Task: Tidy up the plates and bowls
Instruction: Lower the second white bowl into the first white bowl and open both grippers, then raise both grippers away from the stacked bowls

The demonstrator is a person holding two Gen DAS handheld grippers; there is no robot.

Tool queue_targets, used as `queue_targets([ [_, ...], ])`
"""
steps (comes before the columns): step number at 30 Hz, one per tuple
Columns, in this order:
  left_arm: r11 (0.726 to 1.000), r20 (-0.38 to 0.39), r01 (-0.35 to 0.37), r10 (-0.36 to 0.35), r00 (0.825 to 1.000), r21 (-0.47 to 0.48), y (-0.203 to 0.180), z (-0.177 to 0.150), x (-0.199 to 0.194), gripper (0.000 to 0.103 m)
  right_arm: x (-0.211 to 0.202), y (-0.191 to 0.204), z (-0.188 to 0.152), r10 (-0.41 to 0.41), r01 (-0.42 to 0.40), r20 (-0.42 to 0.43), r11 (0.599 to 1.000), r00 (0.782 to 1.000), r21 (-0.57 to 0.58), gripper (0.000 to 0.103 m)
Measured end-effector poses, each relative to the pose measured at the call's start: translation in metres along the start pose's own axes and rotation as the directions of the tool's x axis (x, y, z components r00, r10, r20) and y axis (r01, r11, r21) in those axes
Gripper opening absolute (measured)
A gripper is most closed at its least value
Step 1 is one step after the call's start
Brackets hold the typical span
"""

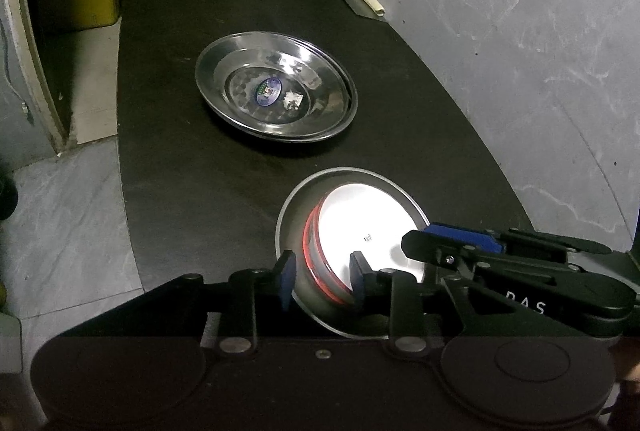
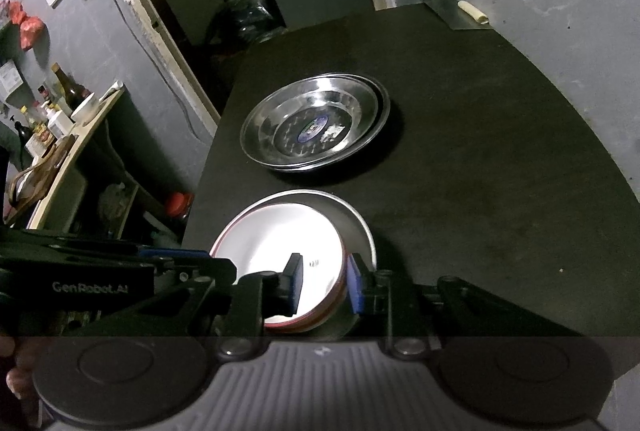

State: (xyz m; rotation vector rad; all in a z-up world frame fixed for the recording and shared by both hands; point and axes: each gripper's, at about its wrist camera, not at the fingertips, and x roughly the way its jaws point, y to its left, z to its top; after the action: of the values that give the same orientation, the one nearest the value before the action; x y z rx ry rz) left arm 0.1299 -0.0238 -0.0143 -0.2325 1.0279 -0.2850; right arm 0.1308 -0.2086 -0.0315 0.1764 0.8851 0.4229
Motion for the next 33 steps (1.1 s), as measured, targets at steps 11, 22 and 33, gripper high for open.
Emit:
queue_targets([
  [11, 0.998, 0.073, -0.054, 0.055, 0.996, -0.018, 0.006, 0.003, -0.015, 0.075, -0.008, -0.001, 0.002, -0.022, 0.022, 0.046, 1.000, 0.999, 0.003, 0.042],
  [22, 0.991, 0.088, -0.121, 0.126, 0.988, -0.060, 0.016, 0.007, -0.017, 0.096, -0.007, -0.009, 0.007, -0.060, 0.058, 0.060, 0.998, 0.996, 0.030, 0.081],
  [33, 0.973, 0.103, -0.187, 0.202, 0.974, -0.137, 0.033, 0.003, -0.014, 0.102, -0.006, -0.031, 0.006, -0.168, 0.162, 0.050, 0.981, 0.985, 0.102, 0.103],
])
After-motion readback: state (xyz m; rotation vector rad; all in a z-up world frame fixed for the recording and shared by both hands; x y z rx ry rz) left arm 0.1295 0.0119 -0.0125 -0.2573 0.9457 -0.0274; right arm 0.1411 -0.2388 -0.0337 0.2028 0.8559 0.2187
